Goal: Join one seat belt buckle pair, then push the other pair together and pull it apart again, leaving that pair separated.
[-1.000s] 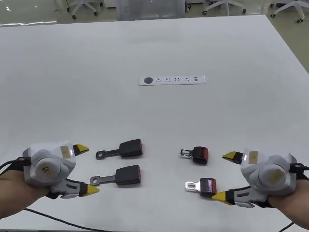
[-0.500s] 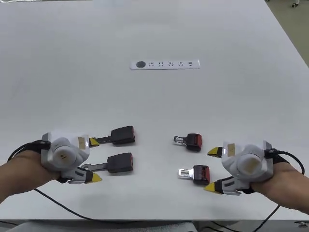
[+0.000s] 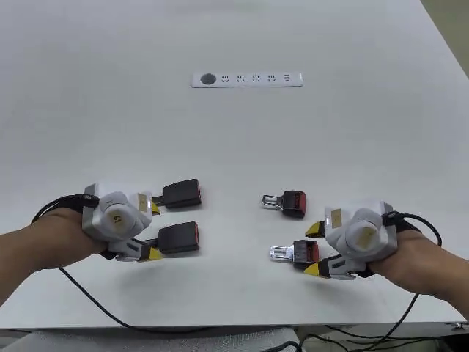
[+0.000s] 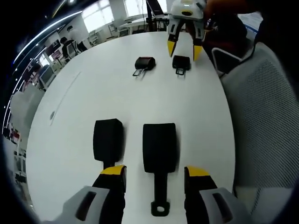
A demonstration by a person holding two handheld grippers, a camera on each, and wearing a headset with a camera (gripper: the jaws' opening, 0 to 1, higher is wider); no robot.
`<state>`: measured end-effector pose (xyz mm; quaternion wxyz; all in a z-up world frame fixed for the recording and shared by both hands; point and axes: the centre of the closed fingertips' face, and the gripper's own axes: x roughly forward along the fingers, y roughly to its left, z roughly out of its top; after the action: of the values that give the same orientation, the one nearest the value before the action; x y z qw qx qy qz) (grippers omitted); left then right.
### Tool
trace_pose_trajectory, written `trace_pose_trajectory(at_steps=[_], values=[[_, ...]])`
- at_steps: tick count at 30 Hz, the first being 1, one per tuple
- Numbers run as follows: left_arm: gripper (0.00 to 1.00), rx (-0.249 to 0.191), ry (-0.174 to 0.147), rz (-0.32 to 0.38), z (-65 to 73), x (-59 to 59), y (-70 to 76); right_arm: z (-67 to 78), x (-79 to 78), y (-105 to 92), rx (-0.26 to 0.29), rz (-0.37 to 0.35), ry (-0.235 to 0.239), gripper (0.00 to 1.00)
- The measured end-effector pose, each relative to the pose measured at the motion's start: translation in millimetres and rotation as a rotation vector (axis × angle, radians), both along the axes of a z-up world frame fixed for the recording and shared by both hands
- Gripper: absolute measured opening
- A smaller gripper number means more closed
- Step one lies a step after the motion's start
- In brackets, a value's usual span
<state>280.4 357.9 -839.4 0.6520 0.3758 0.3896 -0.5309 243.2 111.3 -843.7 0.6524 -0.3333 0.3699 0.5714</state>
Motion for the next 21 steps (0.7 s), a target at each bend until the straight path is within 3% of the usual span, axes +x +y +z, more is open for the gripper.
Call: trace_pose_trajectory(at_steps=[9,16,18,19,21], values=[[0.45,0.007,0.022,-0.028,-11.1,2.1,-3.9,-13.7,0.6,-4.3,-0.025,-0.003,0.041,0.38],[0.36,0.030,0.040,-0.096,-18.0,-7.5,-7.8,-16.8,6.9,-3.4,-0.028,-0.034,0.054,0.35],[0.33,0.040,0.004,-0.101,-19.2,-1.5,-7.6,-16.4,8.6,-3.1,-0.030,-0.041,0.052,0.35],[0.33,0.044,0.019,-0.097,-19.6,-4.2,-7.8,-16.5,8.8,-2.9,-0.030,-0.041,0.052,0.35],[0.33,0.053,0.011,-0.116,-20.5,-5.1,-7.6,-17.2,8.9,-2.5,-0.027,-0.037,0.053,0.35]])
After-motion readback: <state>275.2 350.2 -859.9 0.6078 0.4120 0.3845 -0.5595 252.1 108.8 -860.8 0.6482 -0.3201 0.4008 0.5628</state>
